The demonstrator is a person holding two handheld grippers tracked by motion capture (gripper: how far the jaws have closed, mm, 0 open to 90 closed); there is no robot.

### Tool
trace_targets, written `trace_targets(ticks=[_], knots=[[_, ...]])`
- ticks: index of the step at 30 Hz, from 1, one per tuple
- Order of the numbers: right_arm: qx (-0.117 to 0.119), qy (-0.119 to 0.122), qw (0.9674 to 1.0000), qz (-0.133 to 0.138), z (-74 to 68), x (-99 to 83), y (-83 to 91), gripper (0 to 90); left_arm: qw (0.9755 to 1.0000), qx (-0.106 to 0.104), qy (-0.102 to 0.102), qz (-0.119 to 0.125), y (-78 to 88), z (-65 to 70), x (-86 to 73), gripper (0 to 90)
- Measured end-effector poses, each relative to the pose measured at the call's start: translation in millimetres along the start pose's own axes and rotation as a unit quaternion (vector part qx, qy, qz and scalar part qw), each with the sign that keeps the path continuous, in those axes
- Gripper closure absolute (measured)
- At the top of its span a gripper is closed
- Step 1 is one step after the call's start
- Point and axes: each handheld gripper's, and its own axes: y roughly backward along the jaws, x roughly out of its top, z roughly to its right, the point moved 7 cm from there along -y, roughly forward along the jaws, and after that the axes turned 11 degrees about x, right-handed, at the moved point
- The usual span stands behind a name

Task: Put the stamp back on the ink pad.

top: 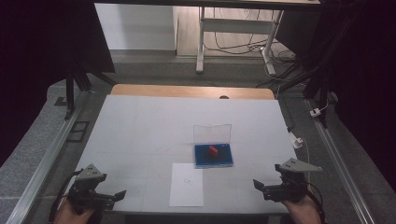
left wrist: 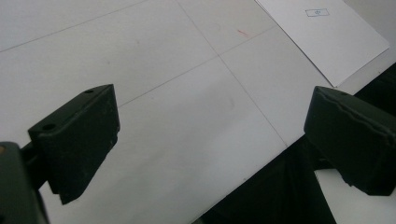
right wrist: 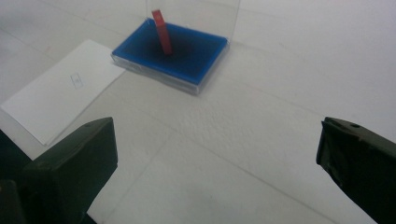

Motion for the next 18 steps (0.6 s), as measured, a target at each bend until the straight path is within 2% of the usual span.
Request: trace_targets(ticks=[11, 18], knots=[[-0.02, -0.018, 0.9995, -0.019, 4.6, -20.1, 13.1, 0.0, 1.0, 0.0, 0.002, -0.001, 0.1, -0.5, -0.5, 4.0], [-0.017, -0.028, 0.9988, -0.037, 6.7, -32.2, 14.2, 0.0, 1.0, 0.001, 0.001, -0.003, -0.2, -0.5, -0.6, 4.0]])
